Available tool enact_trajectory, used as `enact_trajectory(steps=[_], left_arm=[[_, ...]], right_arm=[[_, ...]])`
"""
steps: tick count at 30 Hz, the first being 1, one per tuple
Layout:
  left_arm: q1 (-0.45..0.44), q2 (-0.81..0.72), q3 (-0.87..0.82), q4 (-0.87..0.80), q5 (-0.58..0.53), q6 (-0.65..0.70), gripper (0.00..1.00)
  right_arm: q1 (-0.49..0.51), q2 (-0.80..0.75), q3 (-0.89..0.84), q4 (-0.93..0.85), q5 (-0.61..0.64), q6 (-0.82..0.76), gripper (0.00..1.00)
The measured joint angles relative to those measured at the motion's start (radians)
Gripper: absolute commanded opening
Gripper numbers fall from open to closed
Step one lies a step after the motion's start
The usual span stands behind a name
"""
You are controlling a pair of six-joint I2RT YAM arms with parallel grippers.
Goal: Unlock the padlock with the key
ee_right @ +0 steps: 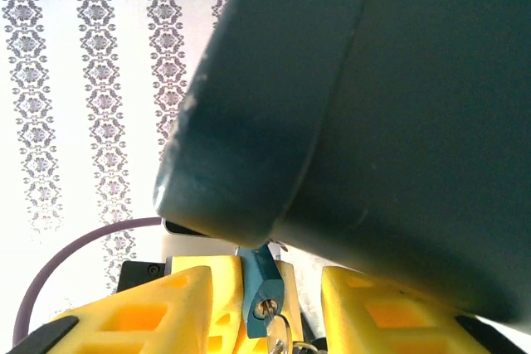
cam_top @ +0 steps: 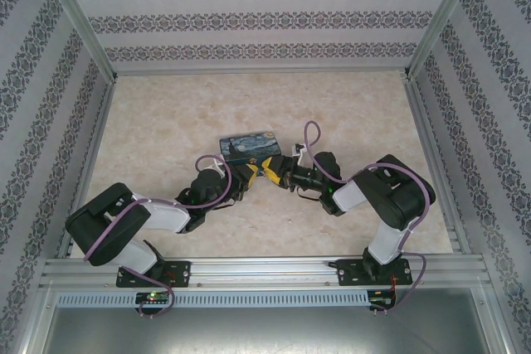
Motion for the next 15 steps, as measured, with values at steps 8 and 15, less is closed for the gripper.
enact_trajectory(steps=[8, 15], left_arm=[[0.0, -0.006, -0.001, -0.006, 0.005, 0.005, 0.0], [-0.004, -0.008, 0.0, -0.006, 0.004, 0.007, 0.0]], right_arm=[[0.001, -0.011, -0.019, 0.016, 0.006, 0.0, 0.32], [0.014, -0.011, -0.023, 0.022, 0.024, 0.004, 0.21]])
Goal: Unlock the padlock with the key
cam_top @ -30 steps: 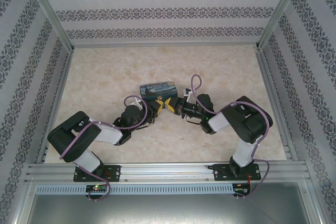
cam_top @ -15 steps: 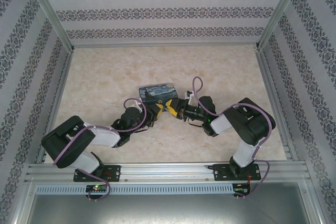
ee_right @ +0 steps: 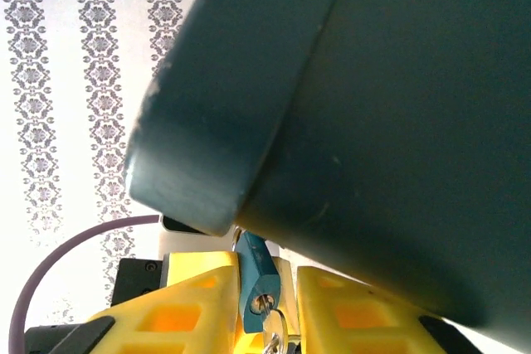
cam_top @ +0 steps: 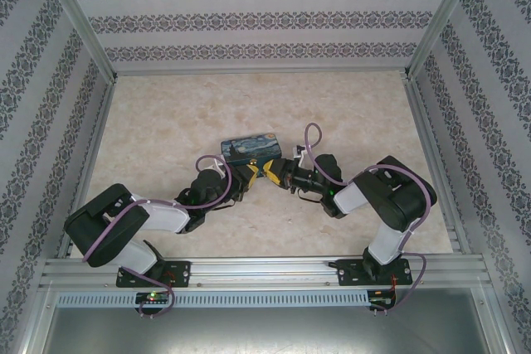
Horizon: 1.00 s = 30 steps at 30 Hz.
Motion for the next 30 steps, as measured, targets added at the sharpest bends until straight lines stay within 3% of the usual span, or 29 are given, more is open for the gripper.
enact_trajectory(steps=[6, 16, 25, 26, 30], left_arm=[[-0.001, -0.005, 0.0, 0.0, 0.003, 0.001, 0.0], [-0.001, -0.005, -0.001, -0.002, -0.005, 0.004, 0.0], [0.0, 0.039, -0.001, 0.01, -0.117, -0.005, 0.0], [0.0, 0.05, -0.001, 0.019, -0.118, -0.008, 0.0], [-0.005, 0.077, -0.002, 0.054, -0.123, -0.016, 0.0]], right_arm=[[0.009, 0.021, 0.0, 0.024, 0.014, 0.015, 0.01], [0.029, 0.043, 0.008, 0.051, 0.044, 0.024, 0.0], [0.061, 0.145, 0.106, 0.037, 0.114, 0.045, 0.0], [0.061, 0.145, 0.106, 0.031, 0.118, 0.045, 0.01], [0.056, 0.143, 0.103, 0.029, 0.12, 0.044, 0.26]])
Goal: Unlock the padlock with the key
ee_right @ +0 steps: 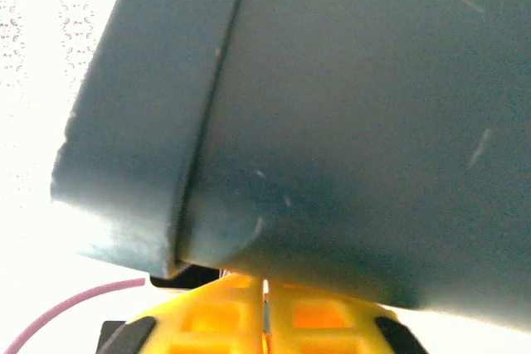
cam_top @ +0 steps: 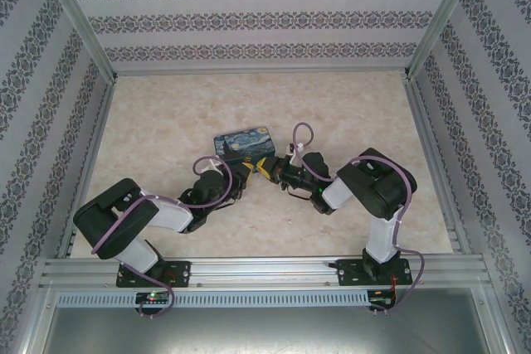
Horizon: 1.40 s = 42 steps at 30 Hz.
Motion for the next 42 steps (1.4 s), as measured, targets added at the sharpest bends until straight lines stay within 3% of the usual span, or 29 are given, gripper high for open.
enact_trajectory(steps=[3, 11, 15, 23, 29, 32, 36, 42], left_arm=[[-0.016, 0.016, -0.008, 0.019, 0.002, -0.002, 0.0], [-0.036, 0.057, -0.01, 0.046, 0.058, -0.001, 0.0], [-0.036, 0.064, -0.011, 0.046, 0.07, -0.001, 0.0], [-0.036, 0.064, -0.011, 0.039, 0.076, 0.001, 0.0], [-0.034, 0.059, -0.01, 0.011, 0.093, 0.01, 0.0], [-0.034, 0.045, -0.01, -0.013, 0.099, 0.017, 0.0], [-0.034, 0.014, -0.001, -0.068, 0.115, 0.04, 0.0], [-0.034, -0.039, 0.02, -0.146, 0.129, 0.07, 0.0]], right_arm=[[-0.011, -0.029, -0.025, 0.001, -0.014, 0.001, 0.37], [-0.037, -0.099, -0.131, 0.02, -0.034, -0.003, 0.47], [-0.043, -0.114, -0.188, 0.034, -0.03, -0.016, 0.58], [-0.057, -0.192, -0.262, -0.032, -0.055, -0.092, 0.56], [-0.055, -0.433, -0.249, -0.336, -0.071, -0.277, 0.55], [-0.012, -0.584, -0.153, -0.683, 0.005, -0.46, 0.56], [0.122, -0.73, 0.04, -1.077, 0.23, -0.745, 0.56], [0.307, -0.722, 0.099, -1.312, 0.62, -1.066, 0.59]])
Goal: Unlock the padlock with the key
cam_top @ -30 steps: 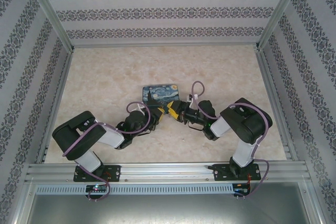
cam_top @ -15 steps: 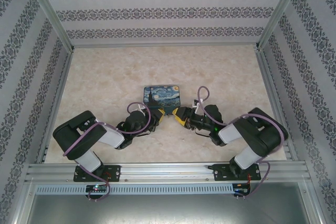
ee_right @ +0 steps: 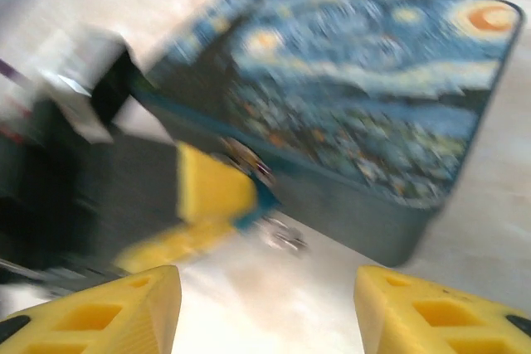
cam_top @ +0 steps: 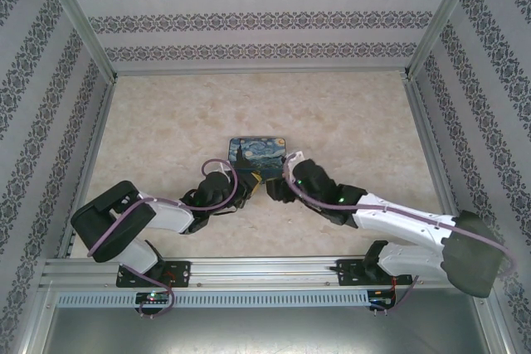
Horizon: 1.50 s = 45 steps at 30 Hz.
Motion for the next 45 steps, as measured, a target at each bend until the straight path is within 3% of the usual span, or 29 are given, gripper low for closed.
enact_trajectory(steps=[6, 13, 30, 40, 45], left_arm=[[0.0, -0.037, 0.008, -0.063, 0.013, 0.026, 0.0], [0.0, -0.058, 0.008, -0.104, 0.02, 0.042, 0.0], [0.0, -0.071, 0.008, -0.114, 0.021, 0.048, 0.0], [0.006, -0.088, 0.007, -0.124, 0.016, 0.049, 0.0], [0.007, -0.088, 0.007, -0.124, 0.004, 0.052, 0.0]], right_arm=[[0.14, 0.103, -0.04, -0.036, 0.258, -0.189, 0.58], [0.222, 0.22, -0.044, 0.038, 0.388, -0.321, 0.56], [0.218, 0.349, 0.056, 0.138, 0.423, -0.415, 0.52], [0.141, 0.364, 0.079, 0.149, 0.369, -0.438, 0.47], [0.127, 0.364, 0.096, 0.14, 0.342, -0.455, 0.38]])
